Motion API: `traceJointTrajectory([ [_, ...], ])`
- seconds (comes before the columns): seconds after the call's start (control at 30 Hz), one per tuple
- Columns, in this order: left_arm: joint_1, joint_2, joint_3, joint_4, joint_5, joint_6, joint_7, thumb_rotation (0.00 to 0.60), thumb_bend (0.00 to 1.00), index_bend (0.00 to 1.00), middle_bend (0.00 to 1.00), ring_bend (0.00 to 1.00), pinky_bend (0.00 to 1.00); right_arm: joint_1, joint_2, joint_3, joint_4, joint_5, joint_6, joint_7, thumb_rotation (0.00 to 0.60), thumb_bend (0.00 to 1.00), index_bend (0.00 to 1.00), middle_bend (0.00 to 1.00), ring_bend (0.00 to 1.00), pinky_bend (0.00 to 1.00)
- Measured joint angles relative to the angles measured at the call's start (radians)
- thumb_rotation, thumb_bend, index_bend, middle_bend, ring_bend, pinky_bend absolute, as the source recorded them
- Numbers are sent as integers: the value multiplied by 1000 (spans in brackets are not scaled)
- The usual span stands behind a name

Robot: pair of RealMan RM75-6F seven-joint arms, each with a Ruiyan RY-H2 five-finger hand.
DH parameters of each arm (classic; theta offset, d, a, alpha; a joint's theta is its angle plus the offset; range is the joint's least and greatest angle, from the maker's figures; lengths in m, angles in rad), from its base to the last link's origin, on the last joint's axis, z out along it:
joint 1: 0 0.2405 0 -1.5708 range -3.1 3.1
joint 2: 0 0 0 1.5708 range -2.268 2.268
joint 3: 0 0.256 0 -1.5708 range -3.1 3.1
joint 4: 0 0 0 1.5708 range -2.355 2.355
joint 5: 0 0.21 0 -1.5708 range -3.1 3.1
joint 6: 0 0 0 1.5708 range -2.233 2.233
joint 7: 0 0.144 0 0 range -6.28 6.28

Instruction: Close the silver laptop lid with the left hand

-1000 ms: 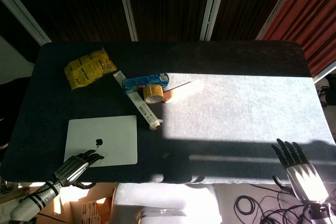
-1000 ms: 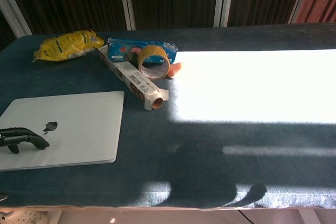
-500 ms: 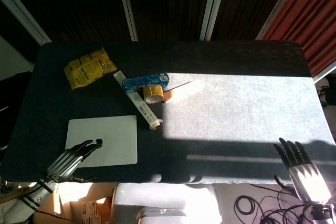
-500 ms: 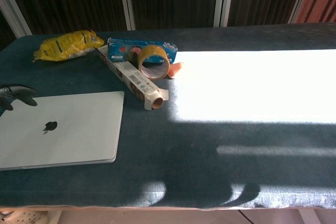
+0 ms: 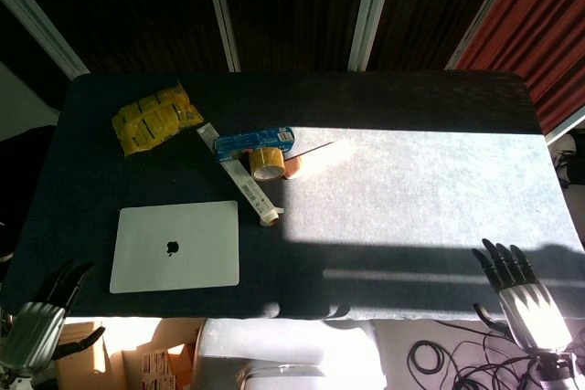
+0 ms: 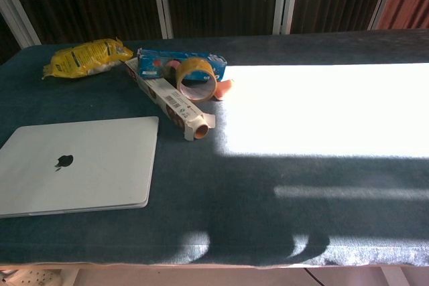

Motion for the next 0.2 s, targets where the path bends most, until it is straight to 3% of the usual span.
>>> traceJointTrajectory([
  [0.2, 15, -25, 0, 31, 21, -2, 19, 576, 166, 37, 117, 7, 143, 0, 0, -2, 1, -5, 3, 0, 600, 224, 0, 0, 0, 0],
])
